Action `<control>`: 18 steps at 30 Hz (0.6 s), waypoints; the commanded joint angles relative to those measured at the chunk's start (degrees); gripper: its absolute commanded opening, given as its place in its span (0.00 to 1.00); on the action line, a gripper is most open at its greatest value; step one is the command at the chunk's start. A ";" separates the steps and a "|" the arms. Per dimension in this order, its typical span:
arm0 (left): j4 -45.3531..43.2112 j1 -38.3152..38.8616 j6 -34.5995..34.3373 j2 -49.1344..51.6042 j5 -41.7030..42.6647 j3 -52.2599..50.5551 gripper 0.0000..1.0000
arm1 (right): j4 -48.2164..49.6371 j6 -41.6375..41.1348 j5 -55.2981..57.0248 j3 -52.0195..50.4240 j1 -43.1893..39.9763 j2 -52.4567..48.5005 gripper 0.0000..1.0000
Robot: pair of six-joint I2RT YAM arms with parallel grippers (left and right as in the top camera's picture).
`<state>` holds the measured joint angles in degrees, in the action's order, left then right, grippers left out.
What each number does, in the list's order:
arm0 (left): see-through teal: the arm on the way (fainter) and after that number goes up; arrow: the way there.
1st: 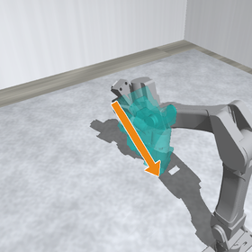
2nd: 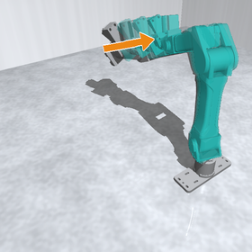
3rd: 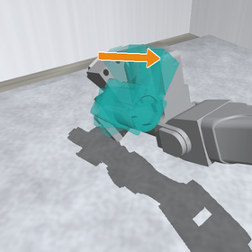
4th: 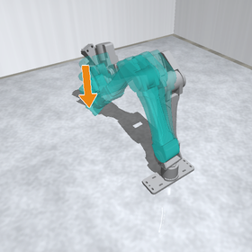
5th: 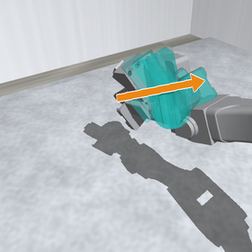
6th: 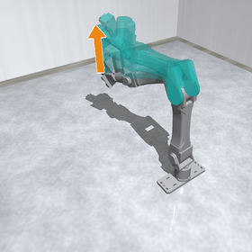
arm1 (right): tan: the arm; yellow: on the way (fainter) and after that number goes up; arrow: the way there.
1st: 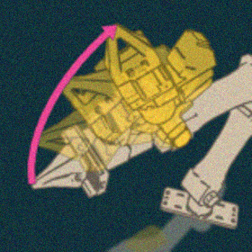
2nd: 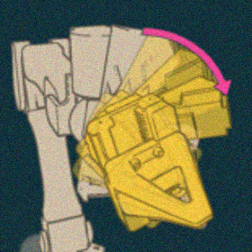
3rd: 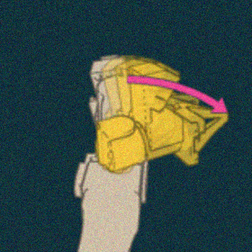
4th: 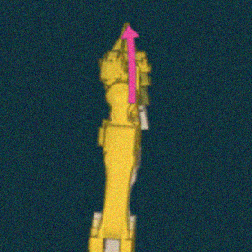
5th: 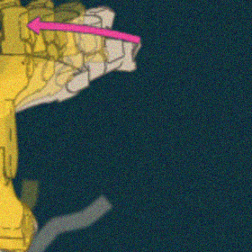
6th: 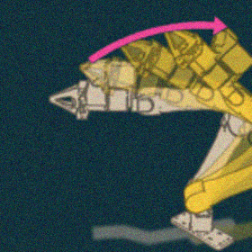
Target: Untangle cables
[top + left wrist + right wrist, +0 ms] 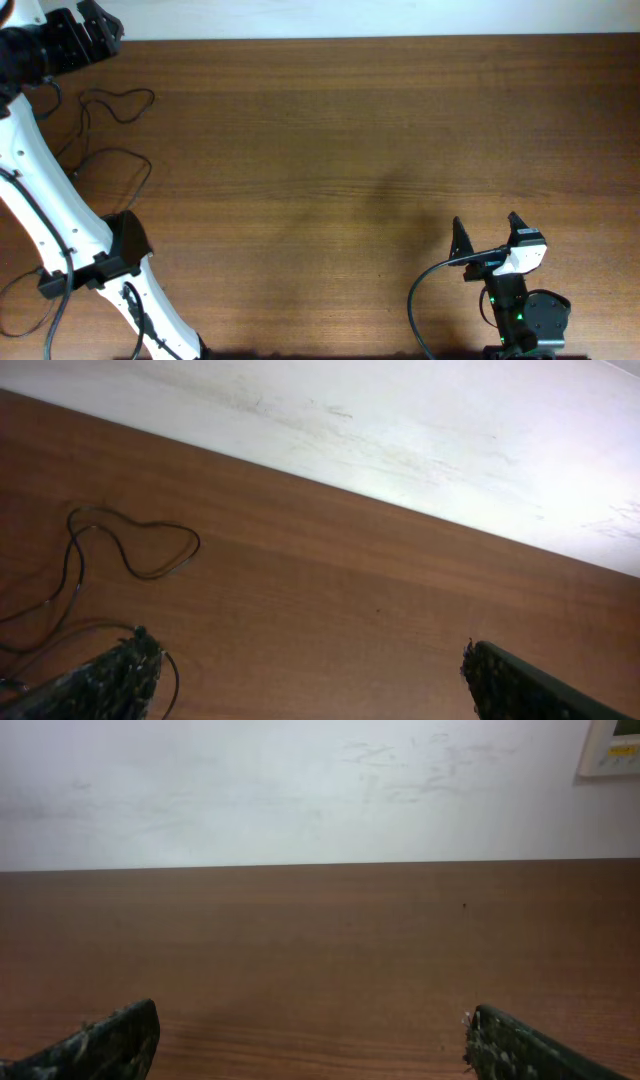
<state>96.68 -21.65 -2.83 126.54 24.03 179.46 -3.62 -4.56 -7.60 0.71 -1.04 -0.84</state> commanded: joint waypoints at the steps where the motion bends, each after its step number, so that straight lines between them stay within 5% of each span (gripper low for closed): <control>1: 0.02 -0.24 0.50 -0.15 0.57 0.04 0.99 | -0.15 -0.33 -0.33 -0.39 -0.11 0.63 0.99; 6: 0.00 -0.09 0.50 -5.27 0.57 -8.74 0.99 | -0.15 -0.33 -0.33 -0.39 -0.11 0.63 0.99; 11: -0.15 -0.09 0.50 -37.97 0.57 -60.98 1.00 | -0.15 -0.33 -0.33 -0.39 -0.11 0.63 0.99; 18: -4.94 -0.09 0.50 -72.94 0.20 -118.49 0.99 | -0.15 -0.33 -0.33 -0.39 -0.11 0.63 0.99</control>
<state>95.48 -21.71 -2.81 61.73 24.32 73.80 -3.42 -4.56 -7.60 0.60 -1.04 -0.69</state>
